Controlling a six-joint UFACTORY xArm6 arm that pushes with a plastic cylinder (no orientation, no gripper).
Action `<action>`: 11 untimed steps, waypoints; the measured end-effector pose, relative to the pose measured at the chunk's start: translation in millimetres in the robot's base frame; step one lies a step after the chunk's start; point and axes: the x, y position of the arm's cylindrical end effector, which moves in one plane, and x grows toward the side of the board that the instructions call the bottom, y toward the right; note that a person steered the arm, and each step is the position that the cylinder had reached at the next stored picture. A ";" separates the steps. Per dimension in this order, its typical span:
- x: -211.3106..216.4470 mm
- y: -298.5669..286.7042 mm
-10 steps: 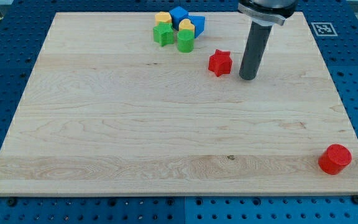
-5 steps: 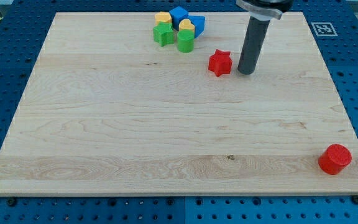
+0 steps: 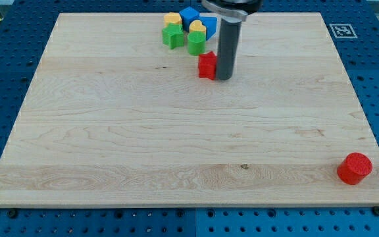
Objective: Push the red star into the green circle
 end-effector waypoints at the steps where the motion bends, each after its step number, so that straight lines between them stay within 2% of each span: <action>1: 0.0 -19.3; 3: -5.7 -49.0; 4: -21.4 -60.9; 6: -25.1 -61.7; 9: -8.6 -61.7; 11: -11.0 -31.6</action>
